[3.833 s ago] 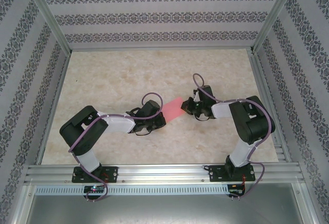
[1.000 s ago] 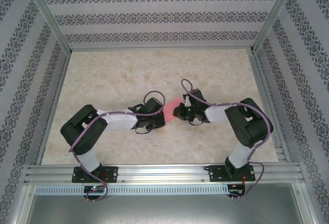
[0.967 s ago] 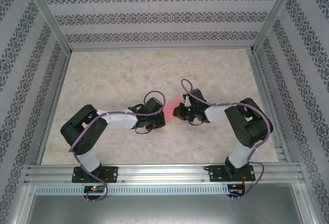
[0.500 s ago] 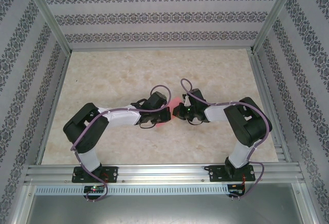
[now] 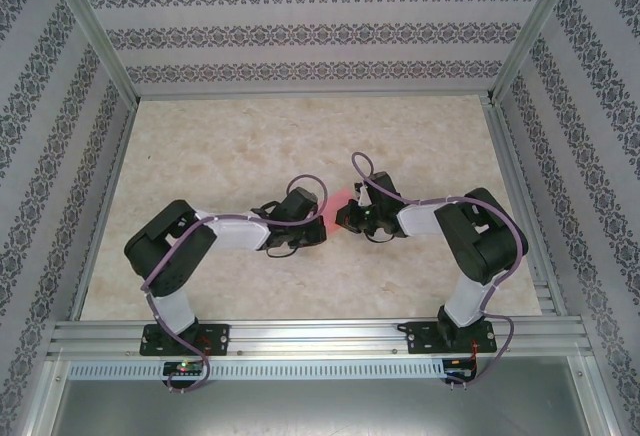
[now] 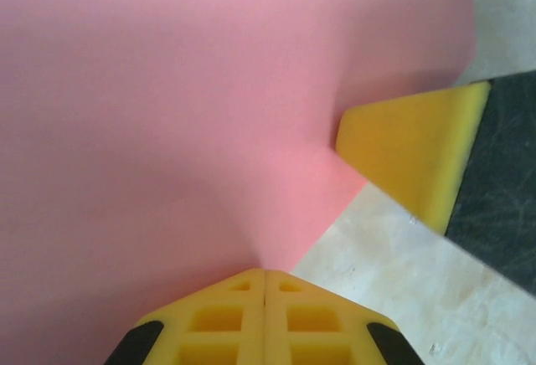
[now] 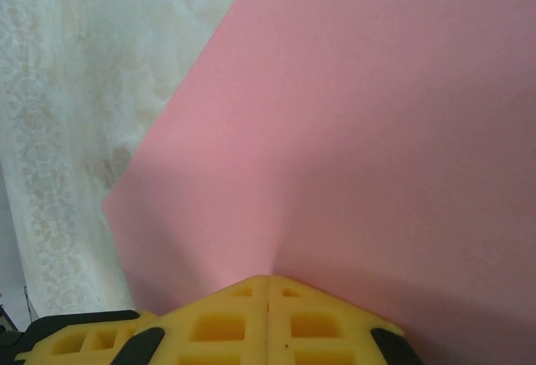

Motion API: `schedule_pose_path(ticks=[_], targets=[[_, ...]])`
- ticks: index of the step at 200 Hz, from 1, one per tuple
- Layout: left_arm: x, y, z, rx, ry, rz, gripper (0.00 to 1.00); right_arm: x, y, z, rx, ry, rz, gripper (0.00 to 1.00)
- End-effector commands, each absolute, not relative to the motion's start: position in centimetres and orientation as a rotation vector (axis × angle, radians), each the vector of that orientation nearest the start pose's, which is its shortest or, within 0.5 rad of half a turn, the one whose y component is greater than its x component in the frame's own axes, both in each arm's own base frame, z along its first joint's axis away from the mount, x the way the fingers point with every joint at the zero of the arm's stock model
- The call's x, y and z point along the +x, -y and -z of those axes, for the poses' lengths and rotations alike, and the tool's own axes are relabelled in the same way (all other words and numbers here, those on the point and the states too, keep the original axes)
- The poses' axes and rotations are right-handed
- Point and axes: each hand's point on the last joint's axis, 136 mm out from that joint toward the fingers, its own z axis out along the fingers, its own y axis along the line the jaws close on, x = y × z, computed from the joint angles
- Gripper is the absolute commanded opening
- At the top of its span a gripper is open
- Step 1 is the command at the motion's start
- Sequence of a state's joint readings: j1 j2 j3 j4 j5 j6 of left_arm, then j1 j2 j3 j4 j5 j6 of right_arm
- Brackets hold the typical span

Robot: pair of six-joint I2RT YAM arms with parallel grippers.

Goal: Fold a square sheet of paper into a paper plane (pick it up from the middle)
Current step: First fold in half a square sheet of paper at the center of the table.

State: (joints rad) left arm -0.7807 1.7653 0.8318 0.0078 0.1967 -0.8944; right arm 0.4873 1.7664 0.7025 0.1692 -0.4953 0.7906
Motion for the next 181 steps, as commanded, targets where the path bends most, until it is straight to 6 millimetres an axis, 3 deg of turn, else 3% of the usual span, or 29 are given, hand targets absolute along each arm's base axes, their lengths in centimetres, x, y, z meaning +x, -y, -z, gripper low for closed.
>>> schedule_pose_path(ticks=[1,69,124,181], targets=[[24.2,27.5,1.5,-0.153,-2.855,0.736,0.0,27.9,-22.6,3.9,0.268,-2.851,-0.911,0.0],[20.6,24.6,2.8,-0.161,-2.955,0.68,0.0,27.8,-22.0,4.3,0.28,-2.869,-0.884,0.0],[20.4,22.1,3.6,-0.23,-2.957,0.619,0.0,27.8,-21.9,4.6,0.27,-2.882,-0.868,0.0],[21.2,21.1,2.3,-0.267,-2.923,0.683,0.0,28.1,-21.9,4.5,0.242,-2.888,-0.856,0.0]])
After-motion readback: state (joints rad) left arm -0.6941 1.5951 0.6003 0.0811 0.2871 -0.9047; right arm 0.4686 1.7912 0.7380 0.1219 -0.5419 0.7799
